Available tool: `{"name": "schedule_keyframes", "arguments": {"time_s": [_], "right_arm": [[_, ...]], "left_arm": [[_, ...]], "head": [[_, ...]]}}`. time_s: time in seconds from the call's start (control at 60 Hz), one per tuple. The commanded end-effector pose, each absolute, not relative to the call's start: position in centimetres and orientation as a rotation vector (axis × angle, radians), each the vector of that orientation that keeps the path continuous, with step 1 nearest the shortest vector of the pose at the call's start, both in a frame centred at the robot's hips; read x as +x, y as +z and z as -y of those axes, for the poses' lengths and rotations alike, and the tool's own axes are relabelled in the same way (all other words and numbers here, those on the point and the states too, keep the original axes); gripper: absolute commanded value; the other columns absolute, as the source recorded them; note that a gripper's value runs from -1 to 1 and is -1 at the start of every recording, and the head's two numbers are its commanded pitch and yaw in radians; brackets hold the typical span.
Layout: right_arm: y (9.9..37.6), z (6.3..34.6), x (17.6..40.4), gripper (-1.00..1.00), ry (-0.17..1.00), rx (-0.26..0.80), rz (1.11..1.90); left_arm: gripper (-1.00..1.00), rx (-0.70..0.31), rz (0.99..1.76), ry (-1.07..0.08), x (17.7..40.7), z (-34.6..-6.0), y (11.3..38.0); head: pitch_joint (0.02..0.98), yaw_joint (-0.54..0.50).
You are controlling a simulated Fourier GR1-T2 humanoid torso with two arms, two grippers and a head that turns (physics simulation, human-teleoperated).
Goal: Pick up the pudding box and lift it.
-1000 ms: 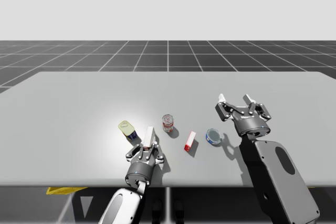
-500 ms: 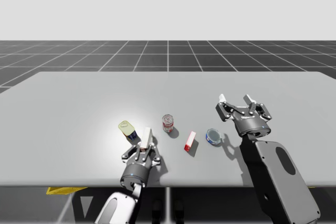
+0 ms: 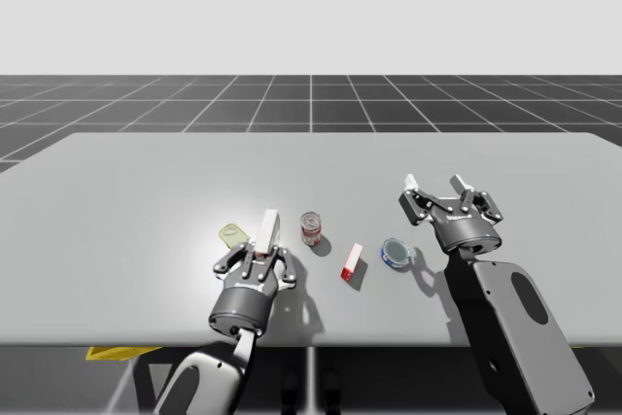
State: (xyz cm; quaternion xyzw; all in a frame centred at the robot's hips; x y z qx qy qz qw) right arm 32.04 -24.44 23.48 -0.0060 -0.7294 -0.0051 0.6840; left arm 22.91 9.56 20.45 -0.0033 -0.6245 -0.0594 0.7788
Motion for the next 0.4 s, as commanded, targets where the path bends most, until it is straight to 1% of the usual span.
{"name": "schedule_keyframes", "arguments": {"time_s": [0.017, 0.217, 0.383, 0.4], "right_arm": [[23.5, 24.4, 32.0, -1.0, -0.008, -0.008, 1.635], [23.5, 24.4, 32.0, -1.0, -0.004, -0.002, 1.637], [23.5, 24.5, 31.9, -1.0, 0.0, 0.012, 1.632], [23.5, 24.5, 31.9, -1.0, 0.002, 0.013, 1.632]], "left_arm": [[0.97, -0.055, 1.446, -0.206, 23.7, -8.5, 24.3], [1.0, -0.022, 1.527, -0.207, 24.7, -8.8, 27.6], [1.0, -0.015, 1.574, -0.196, 25.2, -8.8, 29.9], [1.0, -0.016, 1.593, -0.197, 25.2, -8.8, 30.6]], "head": [[0.449, 0.17], [0.448, 0.17], [0.45, 0.17], [0.451, 0.17]]}}
